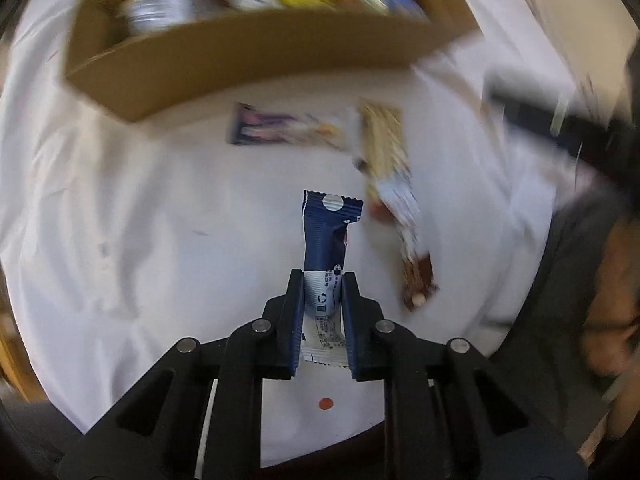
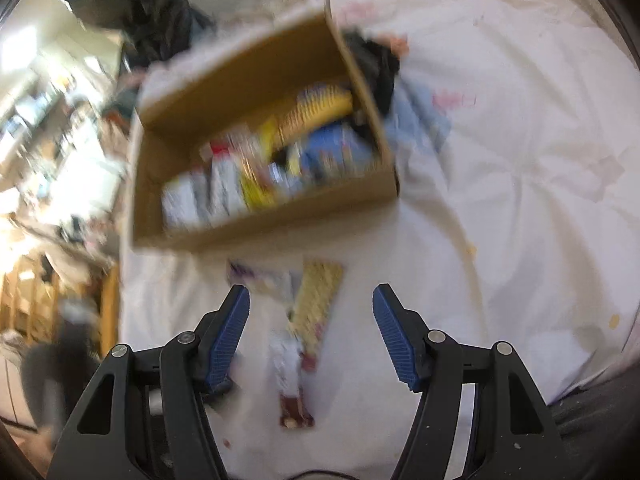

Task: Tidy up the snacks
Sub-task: 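Grasp the blue-white bar with the left tool while the right tool grasps a white-brown bar, then carry both bars over the box with both tools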

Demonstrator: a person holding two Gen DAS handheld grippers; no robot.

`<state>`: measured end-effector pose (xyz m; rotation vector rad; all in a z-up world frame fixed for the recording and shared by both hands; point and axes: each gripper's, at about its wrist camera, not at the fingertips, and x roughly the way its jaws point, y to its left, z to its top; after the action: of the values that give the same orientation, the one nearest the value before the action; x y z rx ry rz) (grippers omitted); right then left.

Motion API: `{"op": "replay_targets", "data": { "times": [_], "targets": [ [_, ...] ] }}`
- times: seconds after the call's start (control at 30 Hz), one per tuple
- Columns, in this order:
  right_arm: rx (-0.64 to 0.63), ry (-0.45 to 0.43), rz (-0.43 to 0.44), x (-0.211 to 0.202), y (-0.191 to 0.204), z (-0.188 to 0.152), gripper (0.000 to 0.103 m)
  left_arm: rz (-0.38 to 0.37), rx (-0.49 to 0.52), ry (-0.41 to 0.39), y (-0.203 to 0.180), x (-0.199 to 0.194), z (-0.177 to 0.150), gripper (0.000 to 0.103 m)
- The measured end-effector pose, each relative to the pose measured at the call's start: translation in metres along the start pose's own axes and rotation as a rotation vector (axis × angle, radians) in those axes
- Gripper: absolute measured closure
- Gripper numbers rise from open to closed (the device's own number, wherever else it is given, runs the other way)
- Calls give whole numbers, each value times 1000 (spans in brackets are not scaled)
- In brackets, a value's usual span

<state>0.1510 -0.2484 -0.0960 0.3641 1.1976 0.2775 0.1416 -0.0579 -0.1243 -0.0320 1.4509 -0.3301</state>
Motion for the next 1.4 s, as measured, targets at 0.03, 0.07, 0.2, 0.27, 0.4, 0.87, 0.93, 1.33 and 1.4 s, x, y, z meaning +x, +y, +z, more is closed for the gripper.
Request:
{"op": "replay_targets", "data": {
  "times": [0.03,0.07,0.2,0.27,0.4,0.87,0.93,1.33,1.4],
  "targets": [
    [-17,55,-1,11,3,-3,35,19,-38,-22,8,-5,0,88],
    [-36,106,2,20,7,-7,36,31,-61,-39,13,-7,0,88],
    [-165,301,-45,62,32,-29,38,46,-143,-72,27,-13,-2,88],
    [-229,361,-86,77,42,-39,58,56,-154,-80,28,-15,-1,88],
    [-296,325,-127,69,49,-44,87,63,-168,-91,37,-21,-2,88],
    [-256,135,104,14,49,-27,87,123,-156,-227,45,-47,1,88],
    [-248,114,121,8,47,-22,87,114,-176,-234,48,-50,3,88],
    [-170,-77,244,-36,37,16,87,149,-190,-424,52,-107,33,88],
    [-145,-121,255,-42,31,27,87,155,-188,-451,55,-117,45,88]
  ]
}}
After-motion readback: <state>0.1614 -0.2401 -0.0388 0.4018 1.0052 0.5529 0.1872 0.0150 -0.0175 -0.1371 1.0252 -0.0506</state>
